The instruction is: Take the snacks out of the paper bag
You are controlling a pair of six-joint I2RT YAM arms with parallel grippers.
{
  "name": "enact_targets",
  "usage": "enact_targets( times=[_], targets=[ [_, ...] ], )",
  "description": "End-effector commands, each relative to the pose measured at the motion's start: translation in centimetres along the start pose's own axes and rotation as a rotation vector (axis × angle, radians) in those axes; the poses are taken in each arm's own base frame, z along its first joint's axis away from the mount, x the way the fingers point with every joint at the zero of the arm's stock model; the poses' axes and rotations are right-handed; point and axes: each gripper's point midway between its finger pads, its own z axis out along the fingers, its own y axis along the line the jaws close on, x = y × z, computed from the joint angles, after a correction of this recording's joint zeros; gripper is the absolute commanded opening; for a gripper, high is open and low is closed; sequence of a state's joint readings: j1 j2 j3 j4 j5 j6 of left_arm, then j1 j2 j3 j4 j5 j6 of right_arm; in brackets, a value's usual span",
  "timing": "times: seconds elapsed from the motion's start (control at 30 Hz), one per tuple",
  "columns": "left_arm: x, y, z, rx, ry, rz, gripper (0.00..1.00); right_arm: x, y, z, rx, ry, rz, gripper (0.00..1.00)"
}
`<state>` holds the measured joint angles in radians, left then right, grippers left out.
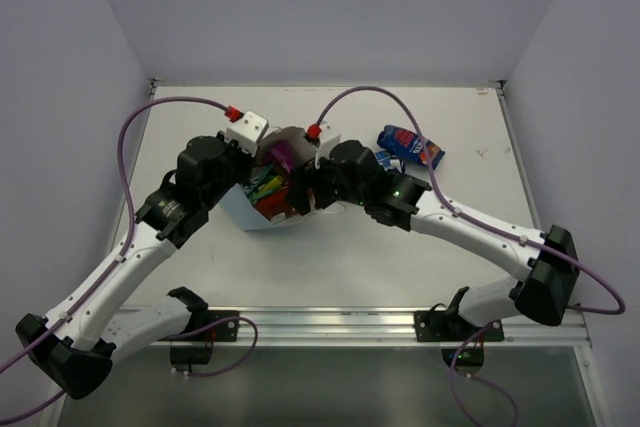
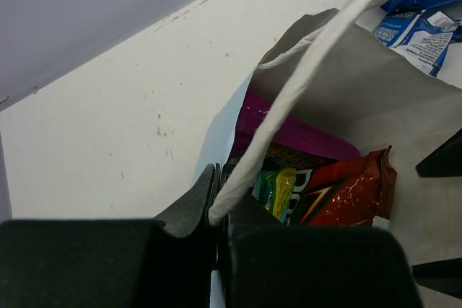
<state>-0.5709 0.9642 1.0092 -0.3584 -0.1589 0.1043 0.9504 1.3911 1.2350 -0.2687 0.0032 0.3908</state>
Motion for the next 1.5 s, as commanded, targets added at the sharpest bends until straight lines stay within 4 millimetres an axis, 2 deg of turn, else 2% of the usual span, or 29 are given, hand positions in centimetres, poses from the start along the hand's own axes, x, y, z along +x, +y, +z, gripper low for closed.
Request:
enact_targets(
  times=[0.0,0.07,0.17,0.37,0.43,0.53,0.57,0.63,0.67,0.87,0.97,1.07,1.2,1.3,1.47],
  targets=[
    [-4.6,-0.2,-1.6,0.022,-0.149,-0.047,0.0,1.2,-0.9,1.3,0.058,-0.005,-0.009,0.75],
    [-4.2,-0.3,-1.6,0.024,-0.142,-0.045,0.0,2.8,-1.6,1.8,0.09,0.043,-0.003,0.75],
    [-3.6,-0.5,-1.5,0.03,-0.132,-0.043,0.0,4.5,-3.0,1.6,0.15,0.09,-0.004,0.75],
    [-3.0,-0.7,-1.2,0.036,-0.115,-0.04,0.0,5.5,-5.3,0.1,0.276,0.14,-0.041,0.75],
    [-2.7,-1.0,-1.0,0.048,-0.106,-0.041,0.0,4.6,-4.6,-0.5,0.246,0.122,-0.036,0.74],
    [-2.1,-1.3,-0.5,0.058,-0.087,-0.047,0.0,1.7,-2.8,-1.2,0.191,0.048,0.007,0.74],
    [-1.9,-1.4,-0.4,0.061,-0.082,-0.049,0.0,0.0,-2.1,-1.5,0.184,0.012,0.035,0.74],
    [-1.9,-1.8,-0.2,0.072,-0.082,-0.061,0.0,-0.9,-1.7,-1.0,0.201,0.001,0.104,0.74],
    [-1.9,-1.9,-0.2,0.076,-0.082,-0.065,0.0,-2.3,-1.0,-1.0,0.188,-0.02,0.122,0.74],
    [-2.3,-2.0,-0.1,0.07,-0.095,-0.088,0.0,-3.8,0.7,1.8,0.137,-0.052,0.205,0.72],
    [-2.6,-1.7,-0.1,0.054,-0.1,-0.1,0.0,-3.7,1.2,3.2,0.132,-0.068,0.303,0.69],
    [-3.1,-1.5,-0.2,0.031,-0.111,-0.148,0.0,-2.9,1.0,4.7,0.164,-0.068,0.418,0.65],
    [-3.4,-1.0,-0.2,0.001,-0.122,-0.186,0.0,-0.9,0.5,7.3,0.21,-0.06,0.592,0.62],
    [-3.3,-0.8,-0.1,-0.017,-0.116,-0.208,0.0,-0.5,0.4,8.6,0.209,-0.095,0.684,0.62],
    [-3.4,-0.9,-0.2,-0.013,-0.12,-0.228,0.0,-1.1,-0.1,10.3,0.232,-0.172,0.771,0.62]
  ],
)
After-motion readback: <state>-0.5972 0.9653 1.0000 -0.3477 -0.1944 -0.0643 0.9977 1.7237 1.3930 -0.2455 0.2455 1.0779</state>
